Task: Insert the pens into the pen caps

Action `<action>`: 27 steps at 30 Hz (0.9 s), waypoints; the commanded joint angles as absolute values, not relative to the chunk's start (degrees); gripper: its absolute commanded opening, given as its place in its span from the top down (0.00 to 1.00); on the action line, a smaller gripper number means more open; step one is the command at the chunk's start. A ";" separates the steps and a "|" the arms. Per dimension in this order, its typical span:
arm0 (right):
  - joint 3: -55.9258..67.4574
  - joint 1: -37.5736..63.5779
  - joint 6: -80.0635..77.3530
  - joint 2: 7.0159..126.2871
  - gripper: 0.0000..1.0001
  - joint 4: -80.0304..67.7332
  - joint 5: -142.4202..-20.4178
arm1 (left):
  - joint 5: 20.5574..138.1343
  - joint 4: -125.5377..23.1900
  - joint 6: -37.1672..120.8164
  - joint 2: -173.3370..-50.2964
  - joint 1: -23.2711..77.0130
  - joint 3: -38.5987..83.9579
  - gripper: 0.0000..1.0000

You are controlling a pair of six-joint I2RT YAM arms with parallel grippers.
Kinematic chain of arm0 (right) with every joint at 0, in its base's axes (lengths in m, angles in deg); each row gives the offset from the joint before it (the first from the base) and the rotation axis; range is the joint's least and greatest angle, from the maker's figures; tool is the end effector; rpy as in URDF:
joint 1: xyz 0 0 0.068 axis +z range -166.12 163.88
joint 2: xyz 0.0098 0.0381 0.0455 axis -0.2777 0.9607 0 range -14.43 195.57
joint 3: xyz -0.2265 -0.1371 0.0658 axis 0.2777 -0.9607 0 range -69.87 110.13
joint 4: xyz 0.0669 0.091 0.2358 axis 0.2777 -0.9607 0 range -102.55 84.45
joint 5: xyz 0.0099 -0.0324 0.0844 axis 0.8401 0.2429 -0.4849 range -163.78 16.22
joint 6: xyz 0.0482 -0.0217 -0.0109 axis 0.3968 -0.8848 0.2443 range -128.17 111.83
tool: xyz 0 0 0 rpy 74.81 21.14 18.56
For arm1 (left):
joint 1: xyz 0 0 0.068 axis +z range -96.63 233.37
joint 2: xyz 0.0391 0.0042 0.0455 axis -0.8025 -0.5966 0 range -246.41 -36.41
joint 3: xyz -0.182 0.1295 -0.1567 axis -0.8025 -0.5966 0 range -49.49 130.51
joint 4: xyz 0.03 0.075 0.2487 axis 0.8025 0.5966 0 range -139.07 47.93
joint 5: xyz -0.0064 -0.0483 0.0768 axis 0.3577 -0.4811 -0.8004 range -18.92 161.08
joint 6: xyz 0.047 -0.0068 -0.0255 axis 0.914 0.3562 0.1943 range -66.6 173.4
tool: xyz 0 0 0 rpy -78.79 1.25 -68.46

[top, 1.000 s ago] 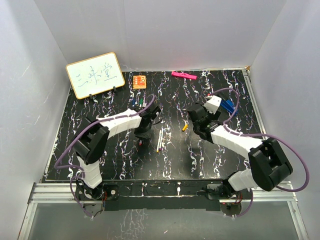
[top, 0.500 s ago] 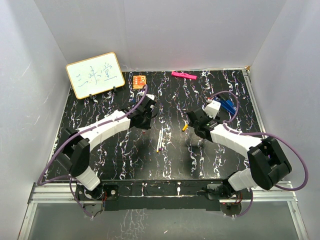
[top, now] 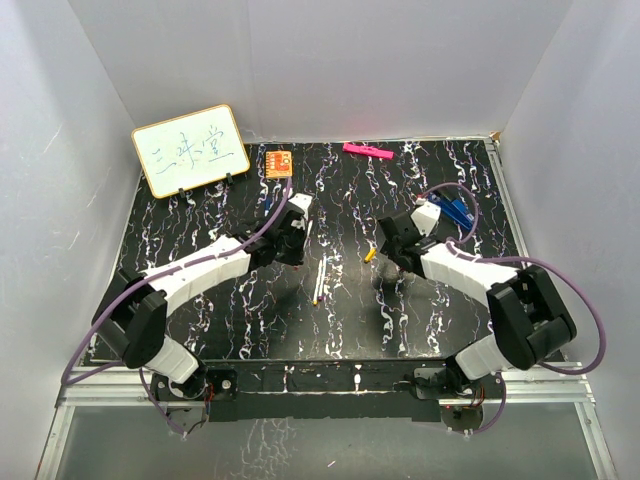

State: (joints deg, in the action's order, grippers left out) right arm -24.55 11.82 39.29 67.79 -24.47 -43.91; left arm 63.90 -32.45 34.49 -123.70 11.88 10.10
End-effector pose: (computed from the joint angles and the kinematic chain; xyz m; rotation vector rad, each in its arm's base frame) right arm 0.2514 0.1133 0.1891 0.5917 2.2964 -0.0543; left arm 0.2505 -0.2157 0.2401 0.4019 2.3332 -0.3731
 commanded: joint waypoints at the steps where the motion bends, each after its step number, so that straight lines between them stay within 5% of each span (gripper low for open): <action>1: -22.11 11.48 39.53 70.58 0.58 -21.90 -45.72 | 66.67 -36.51 36.46 -120.64 11.01 9.50 1.00; 27: -22.19 11.00 40.31 73.49 0.58 -21.10 -44.02 | 66.72 -36.40 36.08 -123.86 10.92 9.81 1.00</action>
